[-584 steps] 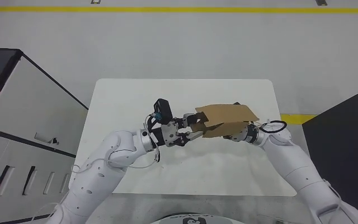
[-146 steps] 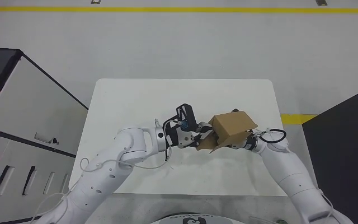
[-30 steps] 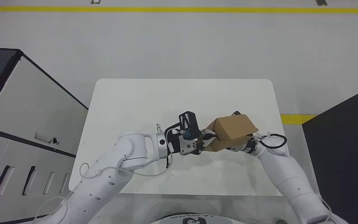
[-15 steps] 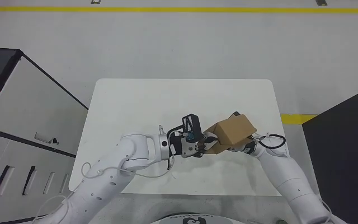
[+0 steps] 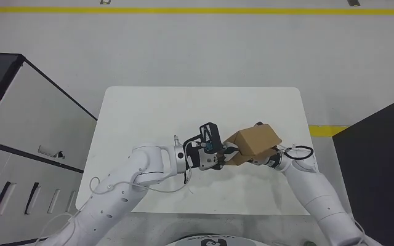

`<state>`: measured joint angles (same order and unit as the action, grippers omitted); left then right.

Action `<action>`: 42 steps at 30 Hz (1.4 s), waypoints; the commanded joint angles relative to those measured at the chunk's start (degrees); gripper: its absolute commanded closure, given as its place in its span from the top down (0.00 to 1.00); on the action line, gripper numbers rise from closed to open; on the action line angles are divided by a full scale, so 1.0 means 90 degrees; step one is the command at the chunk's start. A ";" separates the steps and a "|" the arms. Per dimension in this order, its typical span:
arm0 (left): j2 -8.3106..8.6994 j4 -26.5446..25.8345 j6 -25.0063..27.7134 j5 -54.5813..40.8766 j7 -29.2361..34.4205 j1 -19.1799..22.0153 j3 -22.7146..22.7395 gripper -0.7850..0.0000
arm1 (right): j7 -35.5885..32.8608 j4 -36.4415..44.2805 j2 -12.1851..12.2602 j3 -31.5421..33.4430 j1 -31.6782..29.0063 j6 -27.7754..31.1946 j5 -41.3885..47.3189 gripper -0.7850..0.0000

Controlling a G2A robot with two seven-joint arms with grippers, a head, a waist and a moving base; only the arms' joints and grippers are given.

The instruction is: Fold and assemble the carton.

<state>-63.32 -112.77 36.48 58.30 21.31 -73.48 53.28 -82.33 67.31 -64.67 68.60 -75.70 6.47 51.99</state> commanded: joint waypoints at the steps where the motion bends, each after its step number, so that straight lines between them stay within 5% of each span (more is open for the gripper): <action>1: 0.0001 -0.0009 0.0001 0.0042 0.0003 0.0005 0.0001 0.00 | 0.0029 0.0002 -0.0001 -0.0004 0.0012 -0.0028 -0.0014 0.00; 42: -0.0022 0.0120 -0.0047 0.0110 -0.0011 0.0082 -0.0073 0.00 | -0.0077 -0.0015 -0.0032 -0.0120 0.0097 -0.0085 -0.0094 0.00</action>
<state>-63.50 -111.73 36.08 59.31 21.19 -72.80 52.69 -83.02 67.17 -64.95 67.53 -74.84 5.72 51.17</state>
